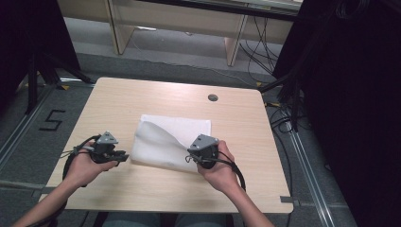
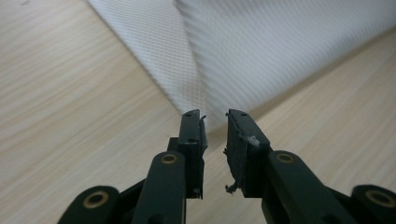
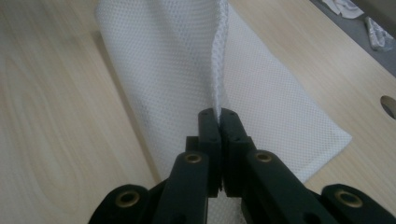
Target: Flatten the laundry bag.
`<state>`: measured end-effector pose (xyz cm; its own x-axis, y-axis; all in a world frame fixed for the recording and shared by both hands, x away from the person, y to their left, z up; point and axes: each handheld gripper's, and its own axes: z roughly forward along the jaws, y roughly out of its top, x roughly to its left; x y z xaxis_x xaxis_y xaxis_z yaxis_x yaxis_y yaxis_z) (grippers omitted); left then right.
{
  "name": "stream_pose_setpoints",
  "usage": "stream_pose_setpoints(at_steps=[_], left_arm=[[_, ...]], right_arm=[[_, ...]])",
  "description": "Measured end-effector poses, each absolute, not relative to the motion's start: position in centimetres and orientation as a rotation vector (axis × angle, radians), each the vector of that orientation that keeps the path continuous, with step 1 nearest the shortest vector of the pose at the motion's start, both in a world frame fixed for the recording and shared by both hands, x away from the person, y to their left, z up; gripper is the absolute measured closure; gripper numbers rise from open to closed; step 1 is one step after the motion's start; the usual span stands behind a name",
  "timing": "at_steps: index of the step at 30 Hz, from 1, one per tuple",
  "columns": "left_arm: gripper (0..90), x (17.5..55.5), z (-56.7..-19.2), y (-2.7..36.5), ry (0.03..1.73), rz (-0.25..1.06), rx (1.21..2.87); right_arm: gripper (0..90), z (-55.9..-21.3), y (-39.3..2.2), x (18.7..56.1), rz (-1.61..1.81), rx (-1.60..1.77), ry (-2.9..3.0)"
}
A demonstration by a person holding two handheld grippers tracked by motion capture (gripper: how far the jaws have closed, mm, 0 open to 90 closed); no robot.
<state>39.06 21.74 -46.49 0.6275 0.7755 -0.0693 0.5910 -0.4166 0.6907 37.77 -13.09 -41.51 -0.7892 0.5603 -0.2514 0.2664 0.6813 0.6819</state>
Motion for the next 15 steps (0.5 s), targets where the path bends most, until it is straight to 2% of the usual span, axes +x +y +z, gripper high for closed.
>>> stream_pose_setpoints(at_steps=[15], left_arm=[[73.4, 39.6, -46.9, 22.7, 1.111, 0.345, 2.137]], right_arm=[[89.6, -42.9, -13.1, 34.7, 0.886, 0.618, 2.532]])
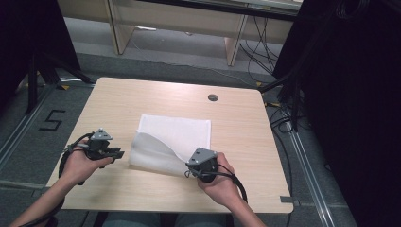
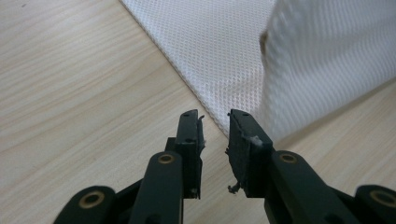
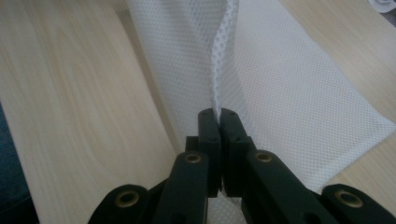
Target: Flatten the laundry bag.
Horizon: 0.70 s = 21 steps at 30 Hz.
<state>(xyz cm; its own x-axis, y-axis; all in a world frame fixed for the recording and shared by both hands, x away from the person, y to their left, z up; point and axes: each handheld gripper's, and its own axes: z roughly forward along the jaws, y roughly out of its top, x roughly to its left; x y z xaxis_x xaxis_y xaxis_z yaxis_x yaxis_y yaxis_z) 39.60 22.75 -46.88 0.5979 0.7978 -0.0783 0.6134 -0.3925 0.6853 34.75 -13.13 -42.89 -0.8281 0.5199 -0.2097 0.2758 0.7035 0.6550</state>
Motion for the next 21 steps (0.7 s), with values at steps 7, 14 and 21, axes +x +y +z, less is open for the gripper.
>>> stream_pose_setpoints(at_steps=[7, 14, 21], left_arm=[[72.7, 39.6, -47.1, 22.7, 1.109, 0.345, 2.141], [72.1, 39.6, -47.2, 22.5, 1.119, 0.338, 2.13], [71.7, 39.5, -47.3, 22.1, 1.102, 0.322, 2.14]], right_arm=[[89.4, -43.5, -12.9, 34.0, 0.863, 0.566, 2.586], [89.3, -44.6, -12.7, 33.0, 0.817, 0.533, 2.655], [89.3, -45.1, -12.5, 32.1, 0.794, 0.507, 2.696]])
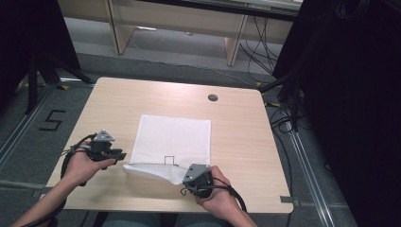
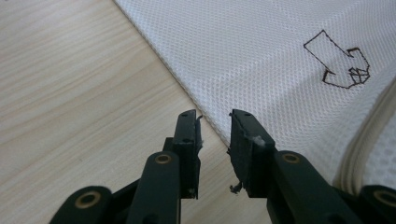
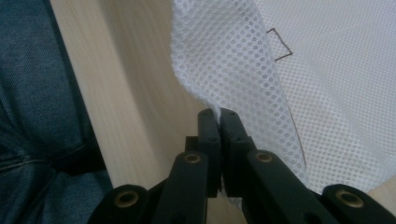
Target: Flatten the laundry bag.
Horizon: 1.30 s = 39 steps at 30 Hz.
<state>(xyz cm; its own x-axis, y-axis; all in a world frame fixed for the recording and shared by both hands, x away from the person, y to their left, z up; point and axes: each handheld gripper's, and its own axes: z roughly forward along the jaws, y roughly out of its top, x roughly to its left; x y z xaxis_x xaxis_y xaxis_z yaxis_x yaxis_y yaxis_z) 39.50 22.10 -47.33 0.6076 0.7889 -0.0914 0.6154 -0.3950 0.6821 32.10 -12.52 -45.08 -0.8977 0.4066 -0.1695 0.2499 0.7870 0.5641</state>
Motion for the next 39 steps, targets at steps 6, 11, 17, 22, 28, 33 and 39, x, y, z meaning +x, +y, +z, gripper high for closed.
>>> stream_pose_setpoints(at_steps=[6, 11, 17, 22, 28, 33, 39], left_arm=[[70.8, 39.3, -47.5, 21.6, 1.09, 0.317, 2.147], [70.2, 39.2, -47.7, 21.0, 1.07, 0.313, 2.147], [69.5, 39.1, -47.6, 20.4, 1.029, 0.315, 2.168], [65.5, 39.1, -47.8, 20.3, 1.013, 0.323, 2.167], [62.7, 39.1, -47.9, 20.1, 0.998, 0.334, 2.169], [61.1, 38.9, -48.0, 19.8, 0.97, 0.342, 2.187], [60.7, 38.9, -48.2, 19.6, 0.97, 0.341, 2.193]], right_arm=[[89.3, -45.7, -12.5, 31.3, 0.769, 0.533, 2.761], [89.2, -46.1, -12.4, 31.1, 0.764, 0.54, 2.803], [88.9, -46.8, -12.1, 31.2, 0.727, 0.548, 2.859], [88.6, -47.0, -11.7, 31.2, 0.699, 0.546, 2.884], [88.2, -47.1, -11.2, 31.1, 0.726, 0.554, 2.904], [83.4, -47.1, -11.2, 31.5, 0.755, 0.579, 2.905], [70.3, -46.6, -11.8, 31.4, 0.788, 0.596, 2.923]])
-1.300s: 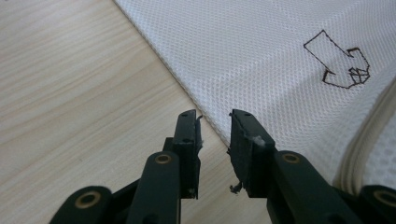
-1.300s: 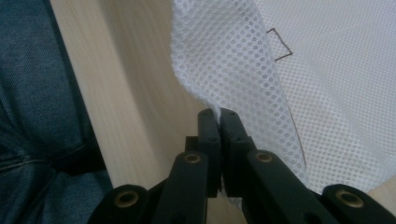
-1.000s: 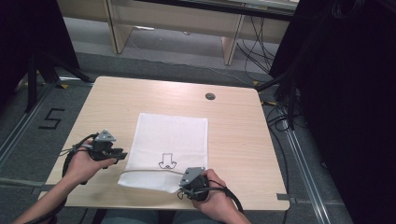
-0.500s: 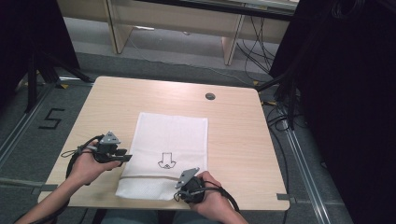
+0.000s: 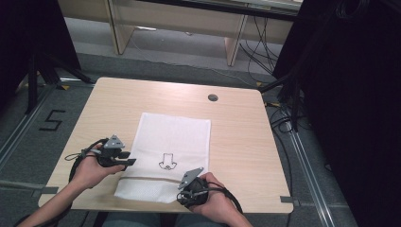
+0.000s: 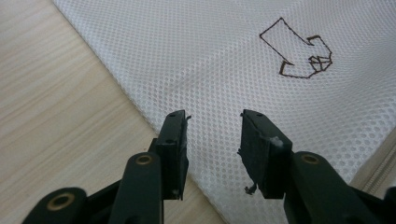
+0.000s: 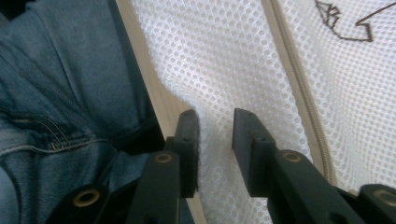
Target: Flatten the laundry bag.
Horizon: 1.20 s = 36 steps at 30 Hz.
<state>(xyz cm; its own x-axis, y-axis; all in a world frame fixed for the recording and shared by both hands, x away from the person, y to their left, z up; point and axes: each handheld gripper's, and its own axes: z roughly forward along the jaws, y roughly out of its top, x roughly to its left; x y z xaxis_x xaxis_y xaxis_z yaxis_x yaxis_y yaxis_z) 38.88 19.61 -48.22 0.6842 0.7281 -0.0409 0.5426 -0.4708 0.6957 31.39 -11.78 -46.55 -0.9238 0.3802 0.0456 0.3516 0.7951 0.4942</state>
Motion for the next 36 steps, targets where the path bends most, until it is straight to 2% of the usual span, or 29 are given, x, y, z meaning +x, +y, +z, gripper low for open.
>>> stream_pose_setpoints(at_steps=[8, 14, 17, 18, 20, 21, 25, 31, 32, 36], left_arm=[[60.5, 38.8, -48.4, 19.3, 0.953, 0.327, 2.21], [60.5, 38.8, -48.6, 19.2, 0.962, 0.329, 2.208], [60.8, 38.7, -48.5, 19.0, 0.958, 0.322, 2.207], [62.6, 38.5, -48.4, 18.9, 0.938, 0.312, 2.216], [63.8, 38.3, -48.2, 18.8, 0.925, 0.313, 2.22], [68.4, 37.9, -48.0, 18.7, 0.897, 0.277, 2.226], [77.4, 36.9, -47.6, 18.6, 0.858, 0.237, 2.263], [85.8, 35.5, -47.9, 18.2, 0.79, 0.181, 2.359], [85.7, 35.2, -48.0, 18.3, 0.724, 0.148, 2.449], [84.6, 35.0, -48.4, 17.9, 0.723, 0.112, 2.471]], right_arm=[[65.6, -45.0, -12.6, 31.5, 0.924, 0.62, 2.881], [66.1, -44.4, -13.1, 31.6, 0.987, 0.68, 2.845], [68.9, -44.5, -13.4, 32.1, 0.984, 0.712, 2.823], [73.5, -44.8, -13.7, 32.6, 0.961, 0.75, 2.8], [75.5, -44.8, -13.8, 32.7, 0.937, 0.771, 2.792], [80.9, -45.2, -14.1, 33.2, 0.899, 0.789, 2.782], [87.8, -45.4, -14.7, 33.8, 0.799, 0.87, 2.787], [90.0, -46.6, -15.2, 34.6, 0.7, 0.95, 2.794], [90.0, -46.8, -15.3, 34.9, 0.694, 0.938, 2.796], [90.0, -47.1, -15.4, 35.7, 0.661, 0.958, 2.783]])
